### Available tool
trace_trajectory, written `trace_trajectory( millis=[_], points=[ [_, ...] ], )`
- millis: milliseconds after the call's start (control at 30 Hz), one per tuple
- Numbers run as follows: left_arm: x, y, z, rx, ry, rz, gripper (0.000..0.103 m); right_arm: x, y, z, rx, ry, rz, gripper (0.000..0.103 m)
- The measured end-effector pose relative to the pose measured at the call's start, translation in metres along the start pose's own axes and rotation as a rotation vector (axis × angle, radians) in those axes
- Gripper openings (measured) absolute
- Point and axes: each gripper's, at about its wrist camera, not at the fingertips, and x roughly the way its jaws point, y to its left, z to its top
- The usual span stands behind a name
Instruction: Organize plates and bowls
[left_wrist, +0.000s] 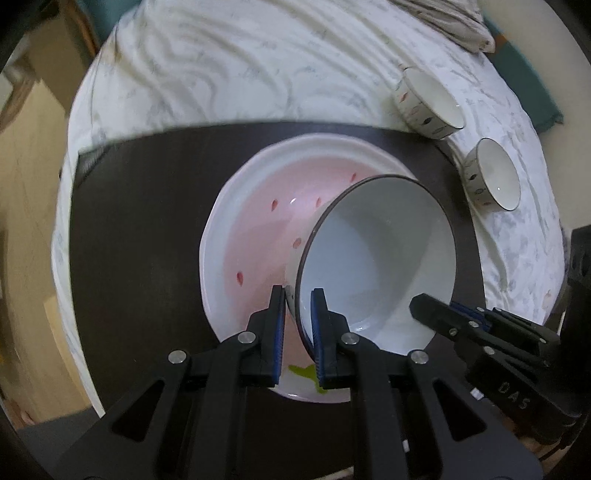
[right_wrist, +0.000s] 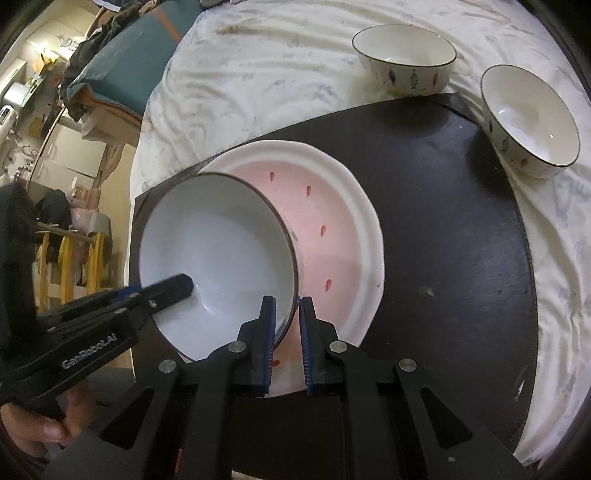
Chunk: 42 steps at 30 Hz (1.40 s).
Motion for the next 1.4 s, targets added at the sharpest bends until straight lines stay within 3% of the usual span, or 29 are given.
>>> trace_trajectory(
  millis=[500,933,1033,1167,1400],
  points=[
    [0.005,0.010,0.006,-0.060,0.010,-0.037,0.011,-0.002,-0.004,0.006,0.035,0.011,0.045,0.017],
    [0.003,0.007,0.009,-0.038,-0.026,-0.021,0.013,-0.010,-0.003,0.010,0.029,-0.039,0.029,0.019],
    [0.000,0.004,0.009,-0.014,-0.044,0.000,0.016,-0.009,-0.003,0.010,0.030,-0.038,0.023,0.019],
    [-0.004,0.003,0.008,-0.007,-0.061,0.001,0.033,-0.008,-0.004,0.010,0.030,-0.036,0.005,0.019],
    [-0.013,0.001,0.009,0.014,-0.118,0.042,0.034,-0.012,-0.004,0.010,0.021,-0.048,0.000,0.019]
  ],
)
